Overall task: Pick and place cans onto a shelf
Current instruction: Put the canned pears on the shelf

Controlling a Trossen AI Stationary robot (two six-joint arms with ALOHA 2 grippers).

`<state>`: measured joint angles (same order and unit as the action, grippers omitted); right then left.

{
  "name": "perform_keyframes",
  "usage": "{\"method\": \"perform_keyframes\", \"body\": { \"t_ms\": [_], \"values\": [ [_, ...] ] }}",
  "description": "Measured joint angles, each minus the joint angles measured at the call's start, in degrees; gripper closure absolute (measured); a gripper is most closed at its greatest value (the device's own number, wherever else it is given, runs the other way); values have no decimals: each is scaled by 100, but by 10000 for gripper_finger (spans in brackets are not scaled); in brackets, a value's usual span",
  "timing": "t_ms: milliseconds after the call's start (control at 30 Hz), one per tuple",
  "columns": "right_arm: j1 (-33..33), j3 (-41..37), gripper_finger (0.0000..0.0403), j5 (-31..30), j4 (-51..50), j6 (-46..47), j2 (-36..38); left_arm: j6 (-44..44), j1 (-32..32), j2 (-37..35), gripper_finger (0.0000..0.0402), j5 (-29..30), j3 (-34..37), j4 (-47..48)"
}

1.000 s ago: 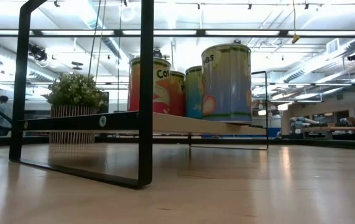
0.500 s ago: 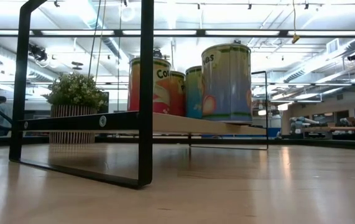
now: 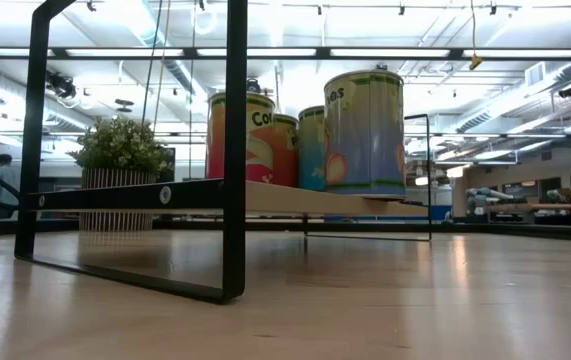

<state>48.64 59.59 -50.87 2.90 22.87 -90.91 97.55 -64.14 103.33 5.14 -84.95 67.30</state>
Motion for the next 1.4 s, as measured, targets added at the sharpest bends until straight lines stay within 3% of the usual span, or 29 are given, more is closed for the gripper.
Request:
{"method": "perform_keyframes", "body": {
  "t_ms": [233,333,433,633,800,933,1400],
  "values": [
    [0,-2,83,0,2,8,-1,158,127,0,13,-19,-2,951],
    [0,-2,83,0,3,9,-1,676,190,0,13,-222,0,1855],
    [0,-2,83,0,3,9,-1,1164,255,2,12,-473,11,2171],
    [0,-2,83,2,3,-10,-1,1428,340,2,12,-945,635,1606],
    [0,-4,83,2,35,-38,-1,1002,499,7,12,-1554,967,1556],
    [0,-4,83,4,52,-37,-1,995,583,7,12,-1271,975,1498],
    [15,-4,83,31,50,-37,-1,619,767,7,12,-1186,975,1148]
  ]
}}
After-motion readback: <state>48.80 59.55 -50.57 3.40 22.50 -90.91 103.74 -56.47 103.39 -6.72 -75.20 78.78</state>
